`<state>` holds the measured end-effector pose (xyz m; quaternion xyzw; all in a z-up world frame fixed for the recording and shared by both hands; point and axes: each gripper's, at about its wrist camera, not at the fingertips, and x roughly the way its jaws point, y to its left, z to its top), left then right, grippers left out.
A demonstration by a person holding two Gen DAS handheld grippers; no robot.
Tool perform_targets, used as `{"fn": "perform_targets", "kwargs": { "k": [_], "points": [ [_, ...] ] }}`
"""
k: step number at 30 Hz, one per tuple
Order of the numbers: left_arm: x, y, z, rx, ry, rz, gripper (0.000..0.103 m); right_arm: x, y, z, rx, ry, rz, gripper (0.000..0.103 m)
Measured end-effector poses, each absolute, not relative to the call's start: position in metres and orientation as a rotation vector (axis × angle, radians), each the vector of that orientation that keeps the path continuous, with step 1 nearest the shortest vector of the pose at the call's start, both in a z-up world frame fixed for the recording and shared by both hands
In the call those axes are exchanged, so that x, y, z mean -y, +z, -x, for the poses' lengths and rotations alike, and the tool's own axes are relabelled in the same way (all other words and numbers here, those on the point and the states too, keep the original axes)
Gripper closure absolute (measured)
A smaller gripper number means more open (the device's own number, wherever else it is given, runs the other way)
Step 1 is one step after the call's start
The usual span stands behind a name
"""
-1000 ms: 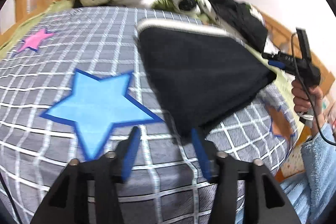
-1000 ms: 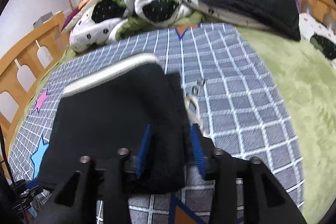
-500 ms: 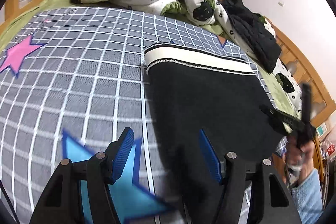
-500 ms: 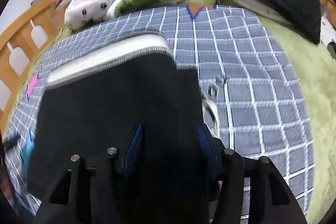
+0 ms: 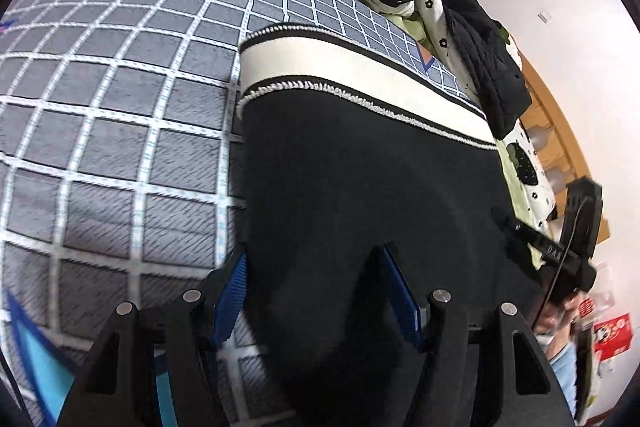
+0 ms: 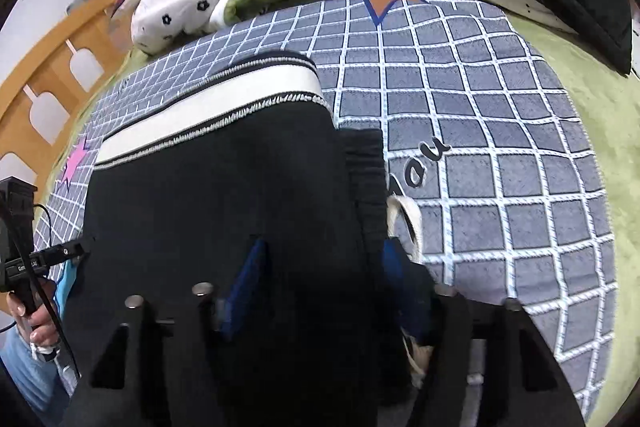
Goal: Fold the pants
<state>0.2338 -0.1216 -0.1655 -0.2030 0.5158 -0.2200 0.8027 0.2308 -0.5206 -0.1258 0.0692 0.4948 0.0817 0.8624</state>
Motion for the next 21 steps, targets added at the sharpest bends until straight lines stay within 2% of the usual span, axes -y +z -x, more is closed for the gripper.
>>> {"fn": "perform_targets", "kwargs": {
  "k": [2, 3, 4, 5, 8, 9, 11, 12, 14, 21],
  "points": [
    [0.127, -0.165, -0.236, -1.107, -0.467, 0.443, 0.062, 0.520, -0.128, -0.230, -1.027, 0.171, -0.151, 0.038],
    [0.129, -0.161, -0.236, -1.100, -0.464, 0.435, 0.067, 0.522, -0.128, -0.228, -1.017, 0.170, -0.163, 0.038],
    [0.130, -0.156, -0.236, -1.089, -0.459, 0.424, 0.078, 0.523, -0.128, -0.228, -1.013, 0.169, -0.175, 0.040],
    [0.130, -0.149, -0.236, -1.074, -0.463, 0.426, 0.082, 0.524, -0.127, -0.227, -1.011, 0.166, -0.188, 0.042],
    [0.123, -0.129, -0.239, -1.060, -0.501, 0.481, 0.085, 0.525, -0.117, -0.222, -0.993, 0.159, -0.217, 0.066],
    [0.121, -0.118, -0.239, -1.043, -0.531, 0.494, 0.086, 0.525, -0.110, -0.217, -0.965, 0.143, -0.218, 0.078],
    [0.115, -0.103, -0.240, -1.017, -0.560, 0.486, 0.087, 0.520, -0.094, -0.205, -0.907, 0.106, -0.261, 0.085],
    [0.111, -0.096, -0.240, -1.016, -0.571, 0.493, 0.087, 0.516, -0.087, -0.199, -0.879, 0.100, -0.294, 0.094],
    [0.098, -0.076, -0.238, -1.008, -0.606, 0.503, 0.090, 0.503, -0.075, -0.185, -0.831, 0.130, -0.368, 0.094],
    [0.020, -0.020, -0.224, -0.922, -0.489, 0.324, 0.092, 0.400, -0.025, -0.164, -0.735, 0.291, -0.327, 0.094]
  ]
}}
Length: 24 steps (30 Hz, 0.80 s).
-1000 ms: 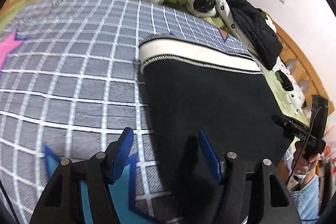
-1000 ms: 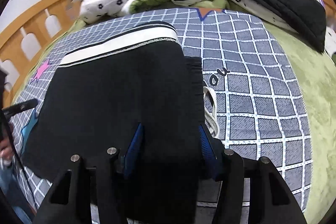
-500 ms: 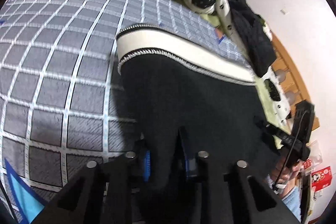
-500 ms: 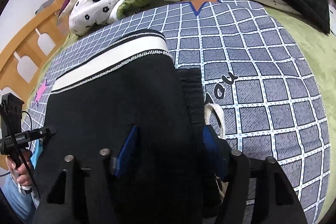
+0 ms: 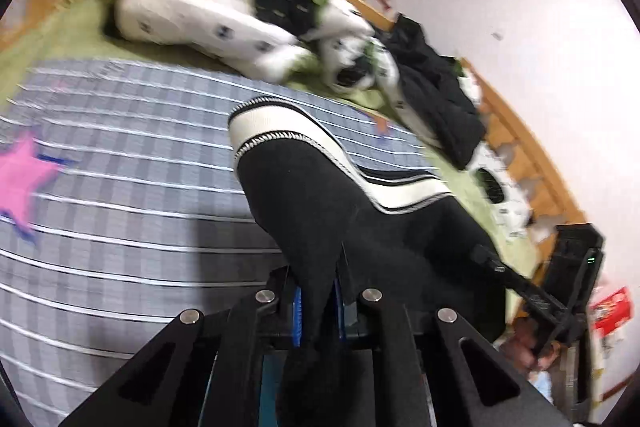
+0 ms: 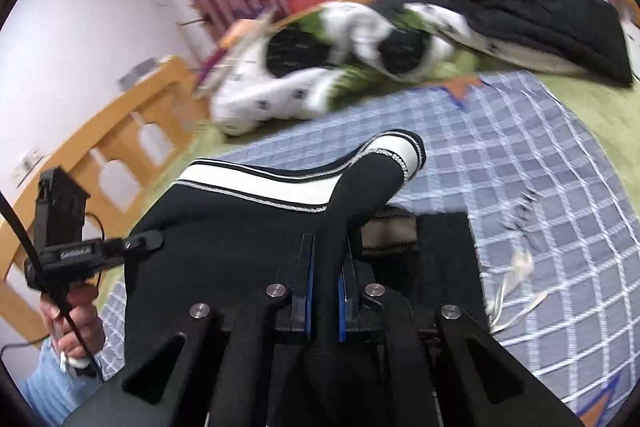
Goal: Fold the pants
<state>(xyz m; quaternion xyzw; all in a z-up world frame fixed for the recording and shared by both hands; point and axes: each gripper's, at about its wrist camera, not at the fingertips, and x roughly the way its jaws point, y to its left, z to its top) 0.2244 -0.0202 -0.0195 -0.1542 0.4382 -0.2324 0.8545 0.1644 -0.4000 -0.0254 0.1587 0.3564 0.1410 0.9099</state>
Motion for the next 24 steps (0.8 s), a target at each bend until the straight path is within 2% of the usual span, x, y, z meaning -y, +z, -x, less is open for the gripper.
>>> {"fn": "perform_targets", "kwargs": {
  "k": [4, 8, 9, 12, 14, 18, 20, 22, 24],
  "points": [
    [-0.016, -0.052, -0.233, -0.999, -0.380, 0.243, 0.089, 0.366, -0.040, -0.171, -0.810, 0.358, -0.343, 0.094],
    [-0.034, -0.113, -0.234, -1.129, -0.283, 0.239, 0.079, 0.348, -0.098, -0.187, -0.991, 0.264, -0.229, 0.089],
    [-0.037, -0.117, -0.231, -1.119, -0.274, 0.249, 0.078, 0.345, -0.110, -0.185, -1.017, 0.229, -0.175, 0.084],
    [-0.039, -0.110, -0.227, -1.099, -0.265, 0.211, 0.064, 0.348, -0.114, -0.172, -1.005, 0.253, -0.112, 0.084],
    [-0.044, -0.106, -0.220, -1.065, -0.244, 0.228, 0.052, 0.350, -0.108, -0.166, -1.015, 0.271, -0.102, 0.083],
    [-0.048, -0.108, -0.205, -1.055, -0.253, 0.220, 0.050, 0.357, -0.099, -0.147, -0.988, 0.305, -0.125, 0.074],
    [-0.047, -0.109, -0.199, -1.047, -0.236, 0.203, 0.050, 0.352, -0.108, -0.145, -0.979, 0.271, -0.081, 0.081],
    [-0.051, -0.107, -0.196, -1.040, -0.236, 0.218, 0.050, 0.348, -0.108, -0.144, -0.954, 0.274, -0.073, 0.093],
    [-0.053, -0.101, -0.189, -1.026, -0.269, 0.248, 0.050, 0.357, -0.097, -0.139, -0.930, 0.333, -0.166, 0.094]
  ]
}}
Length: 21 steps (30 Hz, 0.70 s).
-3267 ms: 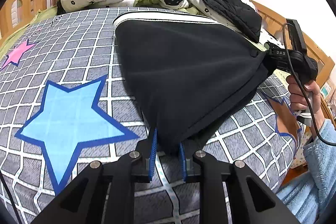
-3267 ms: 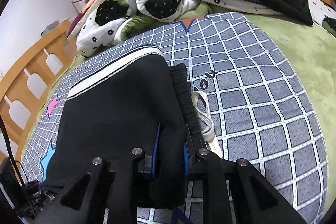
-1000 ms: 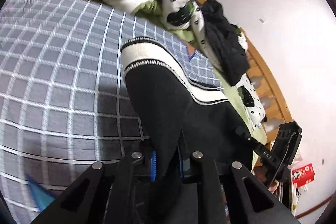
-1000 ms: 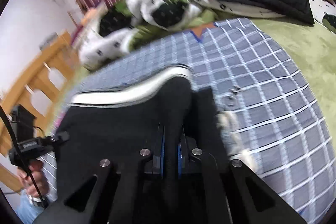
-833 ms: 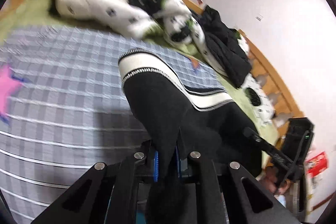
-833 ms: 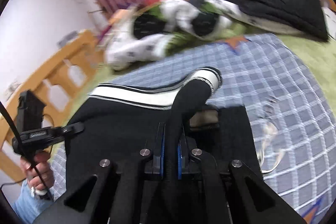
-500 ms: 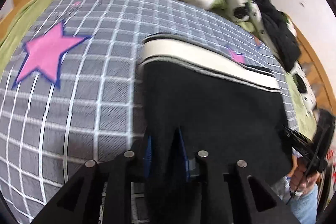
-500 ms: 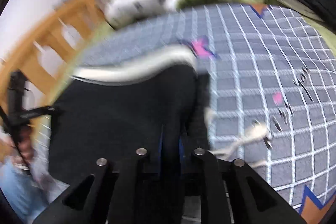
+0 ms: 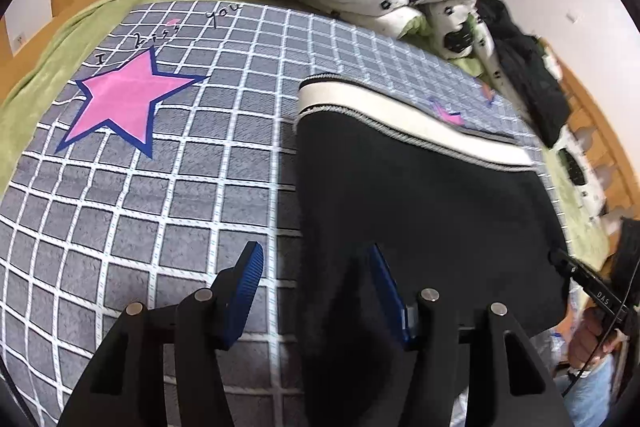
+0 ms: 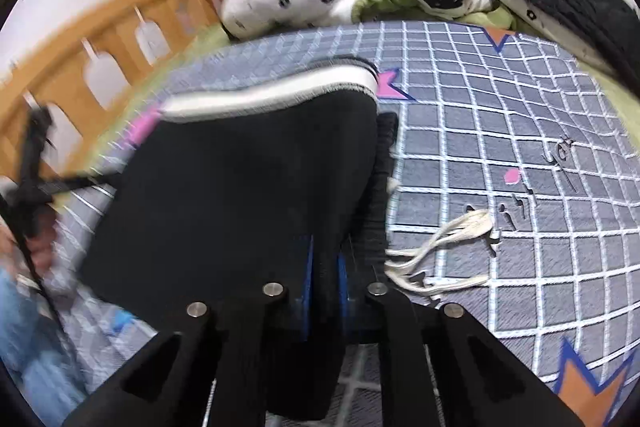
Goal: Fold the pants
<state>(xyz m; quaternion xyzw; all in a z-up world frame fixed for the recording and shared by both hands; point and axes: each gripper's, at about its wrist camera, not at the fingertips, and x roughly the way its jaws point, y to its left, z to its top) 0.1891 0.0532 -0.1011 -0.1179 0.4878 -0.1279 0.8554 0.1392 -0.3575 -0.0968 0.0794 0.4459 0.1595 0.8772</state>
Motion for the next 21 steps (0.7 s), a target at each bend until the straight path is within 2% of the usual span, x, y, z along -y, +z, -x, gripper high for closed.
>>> {"fn": "perform_targets", "kwargs": {
  "k": [2, 6, 9, 15, 21],
  "points": [
    [-0.053, -0.101, -0.186, -1.027, -0.292, 0.249, 0.049, 0.365, -0.092, -0.130, -0.915, 0.387, -0.240, 0.094],
    [-0.051, -0.111, -0.185, -1.072, -0.287, 0.232, 0.049, 0.350, -0.124, -0.132, -1.000, 0.276, -0.081, 0.089],
    [-0.054, -0.107, -0.183, -1.045, -0.278, 0.255, 0.049, 0.351, -0.110, -0.129, -0.989, 0.270, -0.042, 0.082],
    [-0.042, -0.079, -0.188, -0.878, -0.244, 0.195, 0.049, 0.334, -0.069, -0.134, -0.846, 0.247, 0.062, 0.081],
    [-0.004, -0.065, -0.228, -0.787, -0.258, 0.092, 0.049, 0.310, -0.049, -0.200, -0.797, 0.213, 0.044, 0.081]
  ]
}}
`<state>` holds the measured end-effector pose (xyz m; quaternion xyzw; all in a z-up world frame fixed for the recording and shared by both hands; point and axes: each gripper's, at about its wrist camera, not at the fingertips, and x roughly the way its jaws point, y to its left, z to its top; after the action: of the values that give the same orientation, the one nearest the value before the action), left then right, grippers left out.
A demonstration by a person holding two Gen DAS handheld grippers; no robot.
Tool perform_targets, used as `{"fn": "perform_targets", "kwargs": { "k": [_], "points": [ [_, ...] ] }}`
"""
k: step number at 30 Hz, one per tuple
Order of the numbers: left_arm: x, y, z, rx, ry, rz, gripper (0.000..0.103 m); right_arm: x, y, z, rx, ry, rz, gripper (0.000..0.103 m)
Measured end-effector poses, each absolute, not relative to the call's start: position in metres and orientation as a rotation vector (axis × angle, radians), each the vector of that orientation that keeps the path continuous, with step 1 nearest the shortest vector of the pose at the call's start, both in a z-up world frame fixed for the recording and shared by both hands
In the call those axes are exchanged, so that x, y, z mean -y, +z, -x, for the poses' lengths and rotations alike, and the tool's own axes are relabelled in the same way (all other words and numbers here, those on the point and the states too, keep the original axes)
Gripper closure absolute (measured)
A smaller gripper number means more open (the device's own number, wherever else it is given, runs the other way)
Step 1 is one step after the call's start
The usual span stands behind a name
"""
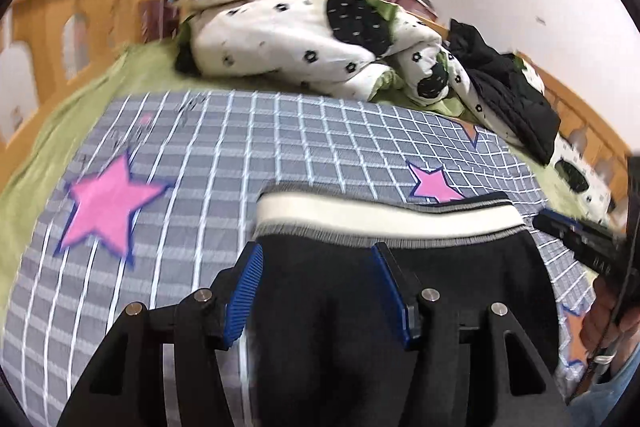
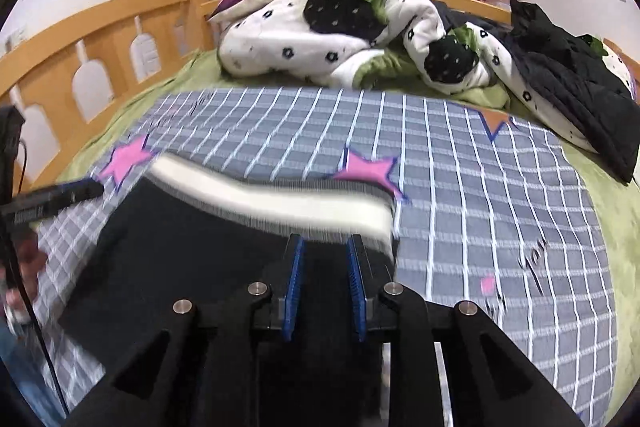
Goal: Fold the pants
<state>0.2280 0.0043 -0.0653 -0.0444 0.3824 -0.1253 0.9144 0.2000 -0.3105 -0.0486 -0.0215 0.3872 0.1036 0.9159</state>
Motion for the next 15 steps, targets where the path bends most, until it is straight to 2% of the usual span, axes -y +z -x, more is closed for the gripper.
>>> {"fn": "perform_targets", "kwargs": {
  "k": [3, 7, 9, 15],
  "points": [
    [0.012, -0.076, -0.255, -0.813, -0.259, 0.070, 0.049, 0.303, -0.051, -0.226, -0.804, 0.229, -0.001, 0.081],
    [0.024, -0.119, -0.277, -0.934, -0.204, -0.008, 0.049, 0.292, -0.106, -0.266, -0.946, 0.199, 0.095, 0.082],
    [0.020, -0.129, -0.276, -0.930, -0.213, 0.000, 0.047, 0.291, -0.117, -0.262, -0.874, 0.191, 0.144, 0.082],
    [0.023, -0.131, -0.269, -0.892, -0.191, -0.023, 0.046, 0.287, -0.122, -0.259, -0.833, 0.181, 0.175, 0.082]
  ]
}}
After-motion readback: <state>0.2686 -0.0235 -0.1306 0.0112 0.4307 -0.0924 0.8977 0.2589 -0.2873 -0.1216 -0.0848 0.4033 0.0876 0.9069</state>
